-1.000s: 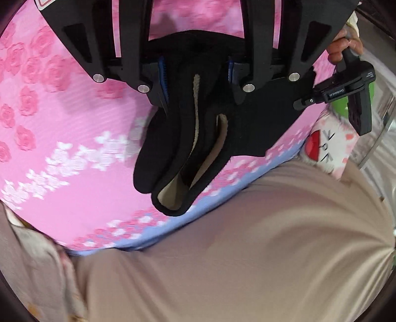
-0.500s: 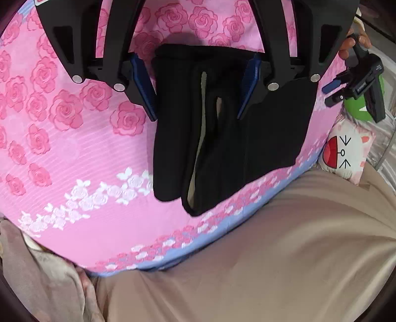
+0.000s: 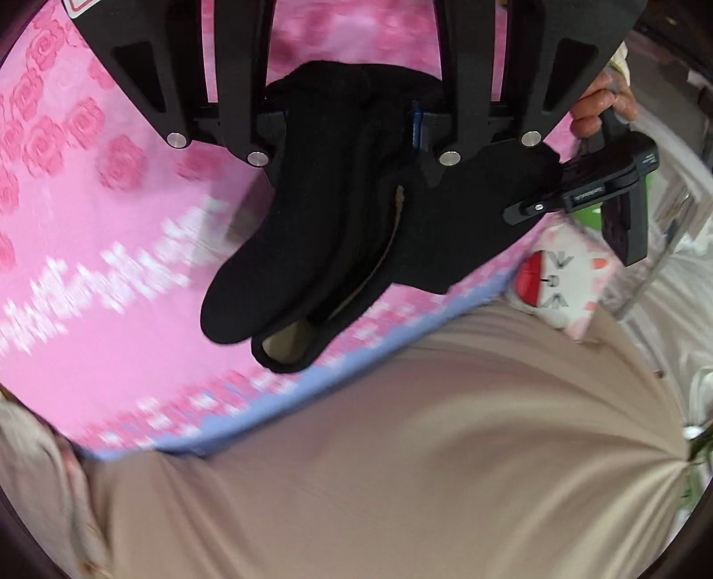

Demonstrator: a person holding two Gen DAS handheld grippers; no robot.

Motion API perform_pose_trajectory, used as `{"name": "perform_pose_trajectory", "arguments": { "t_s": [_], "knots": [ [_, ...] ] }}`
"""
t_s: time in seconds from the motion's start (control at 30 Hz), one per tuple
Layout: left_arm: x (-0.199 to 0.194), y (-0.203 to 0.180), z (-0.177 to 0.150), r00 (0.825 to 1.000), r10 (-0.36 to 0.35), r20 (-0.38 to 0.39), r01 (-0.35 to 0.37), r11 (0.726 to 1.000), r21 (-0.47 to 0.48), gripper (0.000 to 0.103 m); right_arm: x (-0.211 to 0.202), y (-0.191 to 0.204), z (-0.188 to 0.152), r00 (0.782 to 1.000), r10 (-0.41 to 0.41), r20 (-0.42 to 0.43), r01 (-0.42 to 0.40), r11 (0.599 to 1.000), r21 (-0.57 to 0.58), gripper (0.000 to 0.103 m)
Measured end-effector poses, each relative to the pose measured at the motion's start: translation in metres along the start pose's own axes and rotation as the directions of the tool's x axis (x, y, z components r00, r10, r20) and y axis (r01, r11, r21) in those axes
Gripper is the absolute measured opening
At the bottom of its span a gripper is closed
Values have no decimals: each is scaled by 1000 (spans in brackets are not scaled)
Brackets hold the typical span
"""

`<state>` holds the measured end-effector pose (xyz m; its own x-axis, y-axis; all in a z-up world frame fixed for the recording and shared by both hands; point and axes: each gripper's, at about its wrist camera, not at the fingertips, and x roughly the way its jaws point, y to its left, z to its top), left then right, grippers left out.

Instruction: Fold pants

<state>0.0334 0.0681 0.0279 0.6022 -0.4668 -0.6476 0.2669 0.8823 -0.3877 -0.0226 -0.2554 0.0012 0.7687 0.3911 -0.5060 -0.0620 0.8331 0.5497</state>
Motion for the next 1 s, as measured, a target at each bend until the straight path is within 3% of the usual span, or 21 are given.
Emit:
{"name": "perform_pose_trajectory", "arguments": {
  "t_s": [0.07,0.17,0.23,0.27,0.3,0.33,0.43,0.47,0.5,0.57,0.63,0.67,0.77,0.8,0.9,1.0],
  "knots": [
    [-20,4,-2,998,53,25,-54,998,24,23,1,14,0,999,52,-6,-52,998,-24,35],
    [-11,24,-21,986,166,-29,-165,986,24,40,33,1,-22,994,-3,-110,1,1000,-14,46],
    [17,38,-43,943,314,-109,-311,949,49,42,54,-23,-41,975,-102,-198,110,993,30,53],
    [22,41,-51,930,350,-113,-346,937,50,44,51,-37,-50,981,-75,-178,93,991,96,54],
    [17,39,-55,929,365,-61,-362,931,49,50,44,-38,-51,985,-63,-160,84,989,123,55],
    [10,35,-55,917,397,-30,-395,917,61,53,34,-35,-48,985,-91,-146,109,987,118,56],
    [-2,17,-46,891,448,74,-453,887,88,74,3,7,-20,961,-275,16,275,957,-96,64],
    [-4,12,-43,888,448,101,-457,885,95,81,1,18,-13,961,-275,37,277,950,-146,74],
    [-4,6,-40,888,445,113,-456,884,102,83,3,27,-7,964,-264,45,268,946,-184,77],
    [-2,1,-36,889,444,111,-455,885,104,83,21,33,7,967,-254,29,254,941,-224,77],
    [5,-2,-36,893,441,89,-449,888,101,84,47,28,12,967,-251,-40,235,944,-233,77],
    [4,-4,-37,894,441,79,-447,889,100,86,61,22,14,964,-256,-68,236,947,-219,76],
    [16,-4,-37,887,460,47,-462,880,109,87,99,4,13,957,-235,-168,213,967,-139,30],
    [20,-3,-37,883,468,40,-469,876,113,87,99,5,14,963,-226,-150,207,969,-134,4],
    [27,-1,-37,875,483,32,-483,867,124,87,68,24,21,987,-149,-60,140,982,-125,5],
    [35,0,-36,874,486,22,-485,865,130,90,30,43,22,984,-171,43,176,966,-187,4]
  ]
}}
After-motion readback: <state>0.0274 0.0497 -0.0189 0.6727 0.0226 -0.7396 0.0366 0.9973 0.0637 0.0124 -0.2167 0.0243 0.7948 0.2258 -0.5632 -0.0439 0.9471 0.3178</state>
